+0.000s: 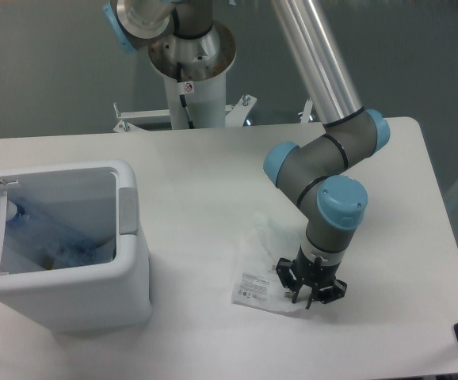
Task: Place the trash in the trash can
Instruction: 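Pinch the packet's edge and lift it off the table, then carry the dangling packet over the trash bin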
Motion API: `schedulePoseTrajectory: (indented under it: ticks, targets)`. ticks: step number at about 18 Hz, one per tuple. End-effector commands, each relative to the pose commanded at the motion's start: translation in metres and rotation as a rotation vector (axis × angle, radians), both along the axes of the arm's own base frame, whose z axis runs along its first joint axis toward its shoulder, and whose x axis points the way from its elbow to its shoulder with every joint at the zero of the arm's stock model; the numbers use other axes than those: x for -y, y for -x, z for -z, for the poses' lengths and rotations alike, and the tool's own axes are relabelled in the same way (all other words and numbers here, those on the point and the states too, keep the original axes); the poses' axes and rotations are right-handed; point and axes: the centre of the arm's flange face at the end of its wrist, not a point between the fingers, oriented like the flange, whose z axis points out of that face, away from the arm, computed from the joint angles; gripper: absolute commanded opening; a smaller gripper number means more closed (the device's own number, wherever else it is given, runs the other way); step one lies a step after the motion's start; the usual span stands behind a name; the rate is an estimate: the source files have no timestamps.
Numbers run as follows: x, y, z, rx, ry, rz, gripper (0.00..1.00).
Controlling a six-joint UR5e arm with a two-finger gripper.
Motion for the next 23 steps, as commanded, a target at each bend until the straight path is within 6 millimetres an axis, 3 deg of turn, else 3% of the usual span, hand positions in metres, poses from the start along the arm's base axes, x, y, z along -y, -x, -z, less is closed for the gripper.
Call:
schedulePoseTrajectory:
  ticks: [4, 7, 11, 14, 17, 18, 21, 23]
  targets:
    - [0.000, -0.007, -0.020, 0.003, -0.044, -0.008, 0.00]
    - [0.003, -0.009, -0.063, -0.011, -0.126, -0.027, 0.00]
    - [0.015, -0.010, -0.147, -0.006, -0.332, -0.071, 0.00]
    - [0.013, -0.022, -0.217, 0.005, -0.444, -0.166, 0.00]
    - [0.017, -0.056, -0.307, 0.002, -0.554, -0.290, 0.00]
    - [0.012, -0.064, -0.318, -0.006, -0.567, -0.274, 0.00]
    - [0.011, -0.098, -0.375, -0.048, -0.635, -0.257, 0.00]
    - [0.015, -0.130, -0.422, -0.079, -0.709, -0.203, 0.00]
